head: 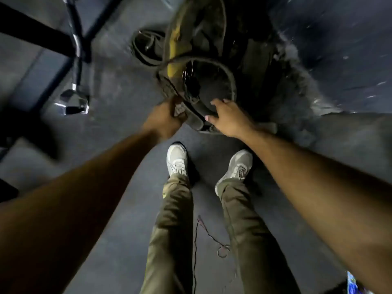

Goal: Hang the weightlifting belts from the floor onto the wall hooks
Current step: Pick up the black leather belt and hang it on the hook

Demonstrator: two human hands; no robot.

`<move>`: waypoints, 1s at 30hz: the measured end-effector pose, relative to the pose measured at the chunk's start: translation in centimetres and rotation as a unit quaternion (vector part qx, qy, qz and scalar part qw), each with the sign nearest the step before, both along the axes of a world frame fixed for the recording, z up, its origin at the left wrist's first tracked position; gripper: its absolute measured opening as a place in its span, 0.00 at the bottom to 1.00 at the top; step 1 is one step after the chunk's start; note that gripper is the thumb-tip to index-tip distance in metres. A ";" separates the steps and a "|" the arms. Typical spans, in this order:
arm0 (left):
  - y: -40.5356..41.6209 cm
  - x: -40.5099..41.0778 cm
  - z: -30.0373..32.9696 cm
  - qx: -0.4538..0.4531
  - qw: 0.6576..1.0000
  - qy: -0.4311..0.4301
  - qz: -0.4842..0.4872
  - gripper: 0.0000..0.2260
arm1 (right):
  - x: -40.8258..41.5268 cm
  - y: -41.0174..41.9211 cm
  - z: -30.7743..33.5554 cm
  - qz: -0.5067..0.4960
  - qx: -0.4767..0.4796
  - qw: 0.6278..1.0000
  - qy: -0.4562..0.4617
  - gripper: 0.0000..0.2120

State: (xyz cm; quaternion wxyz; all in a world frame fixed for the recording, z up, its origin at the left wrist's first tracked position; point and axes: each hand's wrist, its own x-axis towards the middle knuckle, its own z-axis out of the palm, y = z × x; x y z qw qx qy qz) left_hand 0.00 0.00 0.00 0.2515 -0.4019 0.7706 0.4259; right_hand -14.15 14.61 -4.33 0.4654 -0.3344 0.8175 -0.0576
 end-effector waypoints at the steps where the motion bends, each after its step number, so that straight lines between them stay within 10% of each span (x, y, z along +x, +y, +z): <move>1: 0.3 -0.1 -2.7 0.008 1.000 -0.002 0.012 0.21 | 0.0 -0.3 -2.6 0.016 0.001 1.000 0.003 0.28; 15: 1.7 3.2 -26.5 0.069 0.985 0.033 0.154 0.14 | 4.9 -4.4 -27.4 0.114 0.025 0.986 0.123 0.12; 30: 0.4 -2.4 -5.1 0.198 0.914 -0.022 0.354 0.19 | 2.3 1.2 -2.5 -0.016 -0.185 0.971 0.154 0.11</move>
